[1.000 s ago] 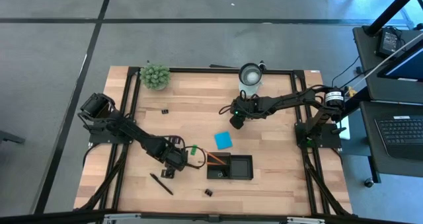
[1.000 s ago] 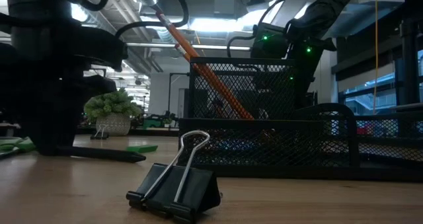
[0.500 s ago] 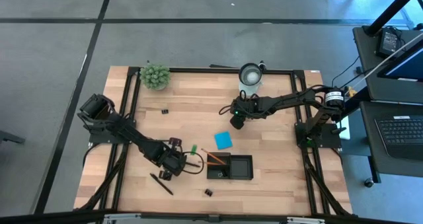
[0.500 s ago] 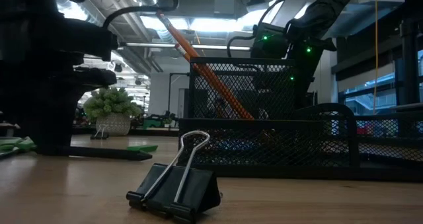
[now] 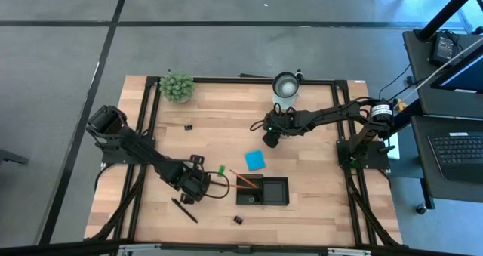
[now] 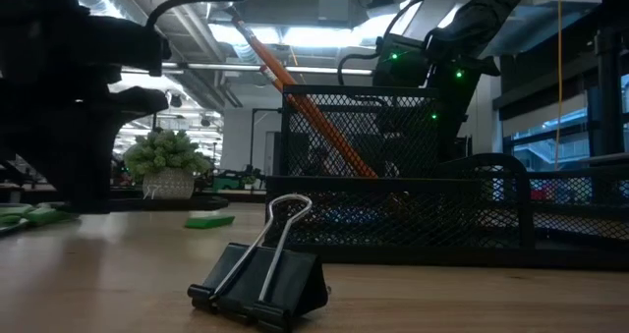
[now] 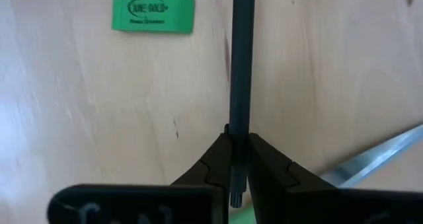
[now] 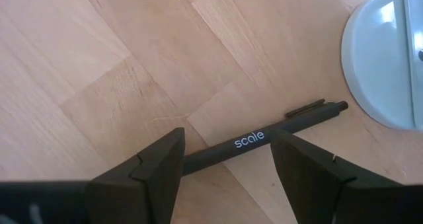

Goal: Pick and place office supplies into organizer
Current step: Put the middle pen into the top left slot of the desk organizer

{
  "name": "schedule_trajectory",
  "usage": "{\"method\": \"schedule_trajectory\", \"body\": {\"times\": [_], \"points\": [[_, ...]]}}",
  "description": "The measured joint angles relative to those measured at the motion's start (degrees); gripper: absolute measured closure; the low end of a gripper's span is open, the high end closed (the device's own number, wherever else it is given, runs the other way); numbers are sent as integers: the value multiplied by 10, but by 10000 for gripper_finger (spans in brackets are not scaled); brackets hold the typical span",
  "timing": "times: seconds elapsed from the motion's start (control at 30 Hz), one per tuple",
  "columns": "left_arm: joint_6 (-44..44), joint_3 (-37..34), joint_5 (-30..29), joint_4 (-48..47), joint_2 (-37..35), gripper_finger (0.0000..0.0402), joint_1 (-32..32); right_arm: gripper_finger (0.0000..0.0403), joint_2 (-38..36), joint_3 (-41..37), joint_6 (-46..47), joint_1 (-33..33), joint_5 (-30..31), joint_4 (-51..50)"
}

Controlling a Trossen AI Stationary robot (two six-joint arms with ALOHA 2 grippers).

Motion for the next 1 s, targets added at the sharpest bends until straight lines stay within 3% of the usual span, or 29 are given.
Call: {"method": "schedule_trajectory", "body": {"times": [0.3,0.73,1.0], "points": [[0,30,-21,-54,0,375,-1,175,0,0,0,0,0,0],[47,200,-194,-315,-1,375,-1,175,0,0,-12,0,0,0],[114,274,-262,-337,-1,374,-1,175,0,0,-11,0,0,0]]}}
